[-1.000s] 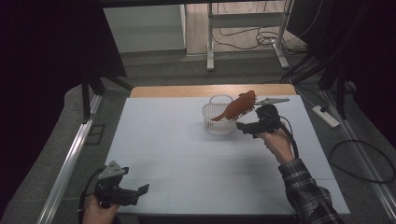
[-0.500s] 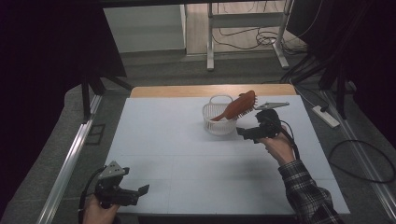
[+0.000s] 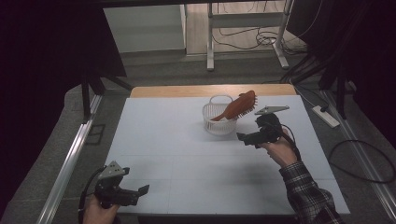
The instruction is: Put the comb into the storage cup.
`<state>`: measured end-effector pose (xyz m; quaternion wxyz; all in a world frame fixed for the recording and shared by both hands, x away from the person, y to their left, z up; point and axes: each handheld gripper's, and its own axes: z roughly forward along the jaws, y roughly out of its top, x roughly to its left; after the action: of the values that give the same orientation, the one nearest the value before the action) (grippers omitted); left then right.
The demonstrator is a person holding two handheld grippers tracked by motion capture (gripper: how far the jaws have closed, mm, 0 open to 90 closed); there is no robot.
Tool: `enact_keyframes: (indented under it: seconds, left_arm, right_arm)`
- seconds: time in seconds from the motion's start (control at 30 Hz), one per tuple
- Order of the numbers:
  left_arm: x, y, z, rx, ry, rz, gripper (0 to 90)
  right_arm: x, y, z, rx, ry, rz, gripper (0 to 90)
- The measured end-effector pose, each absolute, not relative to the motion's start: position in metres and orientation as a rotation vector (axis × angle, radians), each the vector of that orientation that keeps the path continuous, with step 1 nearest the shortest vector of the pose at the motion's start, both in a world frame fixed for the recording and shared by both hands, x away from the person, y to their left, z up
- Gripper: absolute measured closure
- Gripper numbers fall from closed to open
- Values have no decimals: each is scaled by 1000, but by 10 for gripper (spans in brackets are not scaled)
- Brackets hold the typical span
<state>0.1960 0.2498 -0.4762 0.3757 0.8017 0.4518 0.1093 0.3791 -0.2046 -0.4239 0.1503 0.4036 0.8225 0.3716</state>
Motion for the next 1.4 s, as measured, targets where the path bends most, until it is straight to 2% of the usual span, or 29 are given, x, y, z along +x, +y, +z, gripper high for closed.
enact_keyframes:
  seconds: [1.4]
  left_arm:
    - [196,250,-476,2054,1157,272,6]
  right_arm:
    - [331,-233,-435,1110,2456,1043,0]
